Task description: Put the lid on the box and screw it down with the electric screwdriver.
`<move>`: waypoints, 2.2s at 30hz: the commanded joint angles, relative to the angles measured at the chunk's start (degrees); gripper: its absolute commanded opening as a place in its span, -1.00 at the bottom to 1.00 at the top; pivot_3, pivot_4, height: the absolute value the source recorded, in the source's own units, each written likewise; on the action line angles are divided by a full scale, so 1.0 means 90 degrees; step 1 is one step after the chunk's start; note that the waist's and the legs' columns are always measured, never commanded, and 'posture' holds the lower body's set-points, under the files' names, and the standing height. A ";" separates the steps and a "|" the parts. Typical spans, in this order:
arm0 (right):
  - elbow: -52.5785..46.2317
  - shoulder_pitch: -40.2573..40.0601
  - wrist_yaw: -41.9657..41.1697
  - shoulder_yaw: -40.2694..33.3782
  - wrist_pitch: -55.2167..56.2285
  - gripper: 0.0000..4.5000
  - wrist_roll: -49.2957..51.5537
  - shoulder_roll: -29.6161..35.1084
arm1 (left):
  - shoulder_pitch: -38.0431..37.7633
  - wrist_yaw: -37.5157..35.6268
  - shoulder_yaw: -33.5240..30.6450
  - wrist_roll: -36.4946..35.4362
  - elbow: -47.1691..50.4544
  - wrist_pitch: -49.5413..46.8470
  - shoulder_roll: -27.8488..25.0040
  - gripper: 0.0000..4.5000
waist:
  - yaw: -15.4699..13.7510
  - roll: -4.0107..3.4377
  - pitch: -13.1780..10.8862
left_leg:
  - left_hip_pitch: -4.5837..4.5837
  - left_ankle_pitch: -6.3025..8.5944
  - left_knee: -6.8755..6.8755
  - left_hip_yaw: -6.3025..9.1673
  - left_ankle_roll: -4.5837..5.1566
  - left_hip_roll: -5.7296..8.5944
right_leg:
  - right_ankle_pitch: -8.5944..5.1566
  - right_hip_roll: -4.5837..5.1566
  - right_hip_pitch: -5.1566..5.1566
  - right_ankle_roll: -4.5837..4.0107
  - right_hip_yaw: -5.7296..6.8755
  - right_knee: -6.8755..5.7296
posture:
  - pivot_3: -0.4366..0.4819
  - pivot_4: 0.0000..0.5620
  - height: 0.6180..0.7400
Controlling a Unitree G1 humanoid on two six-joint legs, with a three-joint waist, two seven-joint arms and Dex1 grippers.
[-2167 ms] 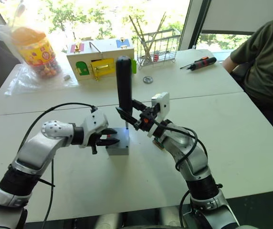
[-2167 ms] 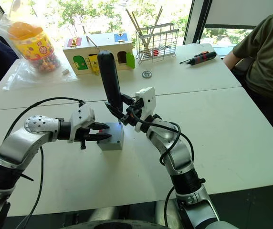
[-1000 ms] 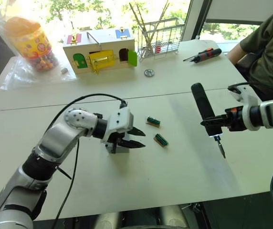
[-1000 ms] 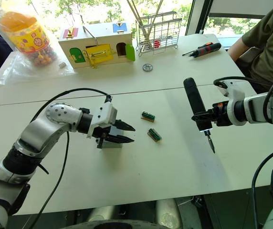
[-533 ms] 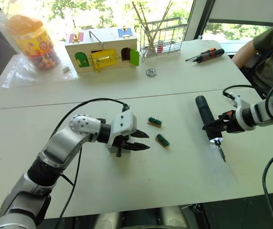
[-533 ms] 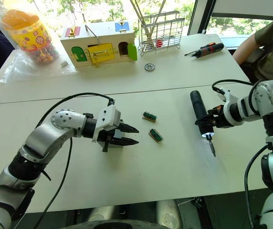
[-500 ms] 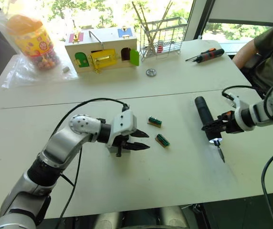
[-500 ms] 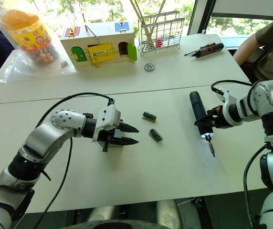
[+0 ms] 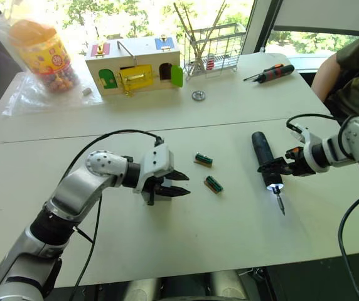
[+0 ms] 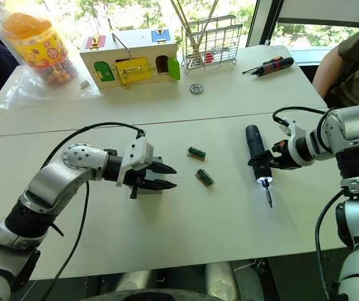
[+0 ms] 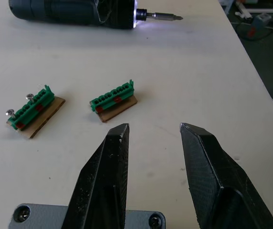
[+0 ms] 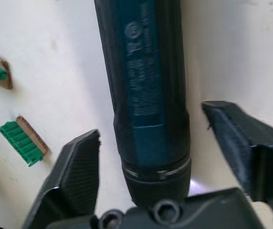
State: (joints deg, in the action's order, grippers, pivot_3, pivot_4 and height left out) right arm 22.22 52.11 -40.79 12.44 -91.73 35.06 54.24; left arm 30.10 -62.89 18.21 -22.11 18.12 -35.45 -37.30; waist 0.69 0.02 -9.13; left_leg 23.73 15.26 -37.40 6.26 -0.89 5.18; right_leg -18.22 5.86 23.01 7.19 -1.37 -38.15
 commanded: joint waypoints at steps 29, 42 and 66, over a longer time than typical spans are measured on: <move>-0.5850 -0.2830 -0.0440 -0.0244 0.2913 0.99 0.0404 -0.1475 | -0.1643 0.0352 -0.2297 -0.0454 -0.0407 -0.0812 -0.1764 -0.24 | -0.0004 0.0006 0.0001 | 0.0011 -0.0002 -0.0005 0.0022 -0.0006 0.0003 | 0.0002 0.0005 0.0012 0.0003 0.0003 -0.0012 | -0.05 -0.47 1.00; -0.5125 -0.2682 0.0716 0.0258 0.2494 0.99 0.0276 -0.3334 | -0.1238 0.0776 -0.1419 0.0152 -0.0969 -0.0207 -0.0826 -0.24 | -0.0002 0.0013 0.0006 | 0.0008 -0.0008 -0.0002 0.0029 -0.0015 0.0004 | 0.0002 0.0002 0.0015 0.0003 0.0010 -0.0018 | -0.05 -0.47 1.00; -0.5650 -0.2457 0.0528 0.0827 0.3325 0.99 -0.0577 -0.2367 | -0.1006 -0.0183 -0.1512 0.0611 -0.1751 0.0381 -0.1348 -0.24 | 0.0139 0.0015 0.0007 | 0.0007 -0.0009 0.0012 0.0028 -0.0017 0.0004 | 0.0002 0.0000 0.0032 0.0003 0.0014 -0.0035 | -0.05 -0.47 1.00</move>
State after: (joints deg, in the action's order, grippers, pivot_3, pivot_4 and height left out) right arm -28.48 28.50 -34.24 18.64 -65.52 31.64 32.26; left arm 22.90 -63.31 7.23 -13.52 -3.30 -28.79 -47.81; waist 1.94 0.16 -9.06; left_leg 23.80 15.18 -37.27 6.51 -1.04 5.20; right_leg -18.20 5.86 23.32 7.22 -1.25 -38.46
